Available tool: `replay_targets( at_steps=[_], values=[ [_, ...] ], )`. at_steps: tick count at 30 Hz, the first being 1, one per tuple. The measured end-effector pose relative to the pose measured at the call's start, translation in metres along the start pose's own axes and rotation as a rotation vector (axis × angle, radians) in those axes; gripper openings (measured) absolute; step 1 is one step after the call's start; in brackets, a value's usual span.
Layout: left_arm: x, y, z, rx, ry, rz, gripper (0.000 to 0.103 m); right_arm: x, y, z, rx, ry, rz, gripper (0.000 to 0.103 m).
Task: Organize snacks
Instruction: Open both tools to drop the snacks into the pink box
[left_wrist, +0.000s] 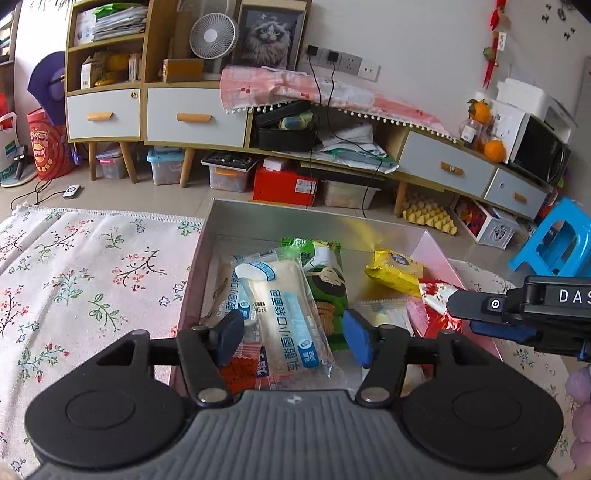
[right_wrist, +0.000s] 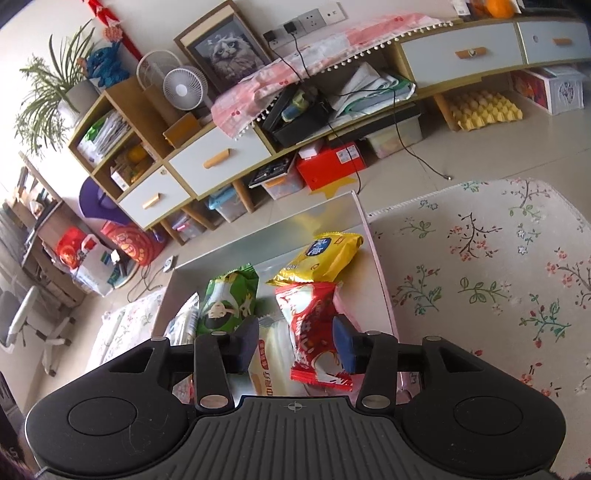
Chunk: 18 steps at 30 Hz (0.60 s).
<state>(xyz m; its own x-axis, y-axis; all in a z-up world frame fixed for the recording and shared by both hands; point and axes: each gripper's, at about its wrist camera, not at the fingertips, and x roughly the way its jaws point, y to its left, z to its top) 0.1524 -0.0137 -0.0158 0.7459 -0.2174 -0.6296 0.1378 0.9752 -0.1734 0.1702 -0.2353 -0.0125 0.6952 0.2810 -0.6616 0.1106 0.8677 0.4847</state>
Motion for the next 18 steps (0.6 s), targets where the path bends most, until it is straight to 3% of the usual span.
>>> replay_targets(
  at_steps=[7,18],
  values=[
    [-0.008,-0.001,0.001,0.012,0.014,0.002,0.074,-0.015,0.003,0.001,-0.007,-0.004,0.0,0.066],
    [-0.039,0.004,-0.003,0.036,0.063,0.028,0.097,-0.049,0.009,-0.011,-0.002,0.014,-0.024,0.082]
  ],
)
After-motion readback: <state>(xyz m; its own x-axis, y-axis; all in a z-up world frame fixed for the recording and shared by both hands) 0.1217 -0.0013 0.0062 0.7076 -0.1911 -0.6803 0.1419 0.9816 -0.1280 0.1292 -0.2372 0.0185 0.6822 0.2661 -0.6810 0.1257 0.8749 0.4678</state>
